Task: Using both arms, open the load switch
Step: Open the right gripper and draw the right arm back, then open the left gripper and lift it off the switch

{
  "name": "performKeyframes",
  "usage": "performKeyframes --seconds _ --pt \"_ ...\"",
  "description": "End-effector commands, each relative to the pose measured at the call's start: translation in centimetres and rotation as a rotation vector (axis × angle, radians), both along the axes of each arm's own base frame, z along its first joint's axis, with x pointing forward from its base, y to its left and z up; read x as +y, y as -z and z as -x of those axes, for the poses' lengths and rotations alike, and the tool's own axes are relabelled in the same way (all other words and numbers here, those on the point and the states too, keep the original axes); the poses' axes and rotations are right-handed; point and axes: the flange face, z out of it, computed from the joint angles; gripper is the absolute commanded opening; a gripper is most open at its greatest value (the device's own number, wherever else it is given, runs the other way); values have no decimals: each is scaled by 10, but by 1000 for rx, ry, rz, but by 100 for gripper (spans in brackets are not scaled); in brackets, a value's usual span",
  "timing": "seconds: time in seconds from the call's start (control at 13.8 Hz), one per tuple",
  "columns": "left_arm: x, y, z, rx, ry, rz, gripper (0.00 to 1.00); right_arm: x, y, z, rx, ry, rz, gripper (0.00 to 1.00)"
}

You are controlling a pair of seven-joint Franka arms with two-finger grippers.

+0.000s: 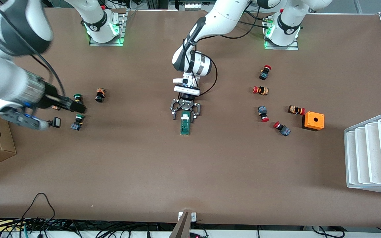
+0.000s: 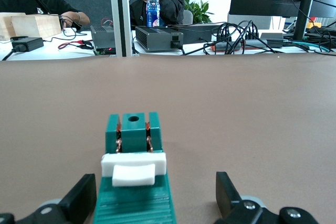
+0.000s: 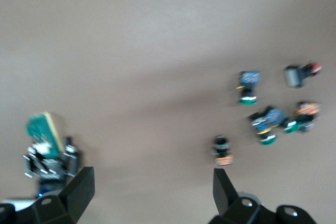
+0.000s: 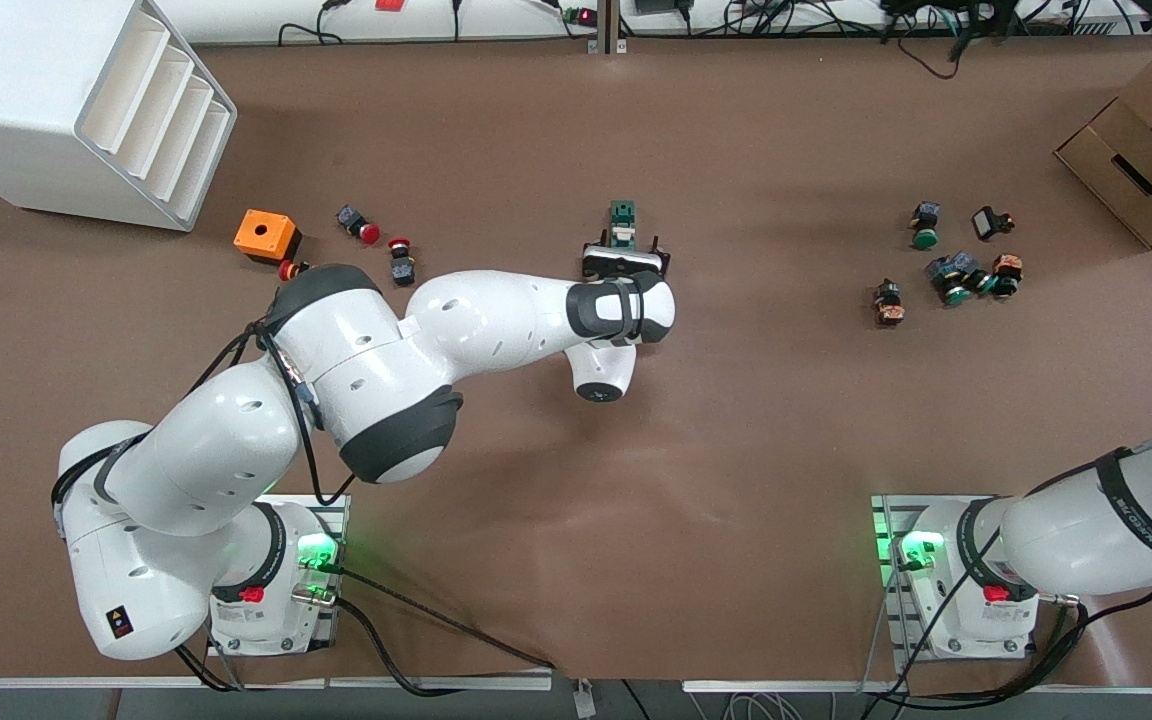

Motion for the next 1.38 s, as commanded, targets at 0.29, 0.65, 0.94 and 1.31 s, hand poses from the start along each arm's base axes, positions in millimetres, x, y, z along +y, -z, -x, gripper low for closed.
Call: performKeyframes --seconds 0.29,0.65,0.94,1.31 --pt "0 -16 -4 12 12 55 100 -83 -32 57 -28 -394 87 100" --pt "10 -26 0 22 6 48 100 -79 -43 40 -59 -394 93 100" --pt "16 -40 1 40 13 26 100 -79 -36 35 -52 -384 93 100" --pt "30 -93 -5 117 31 47 100 -77 -45 35 -76 -377 84 100"
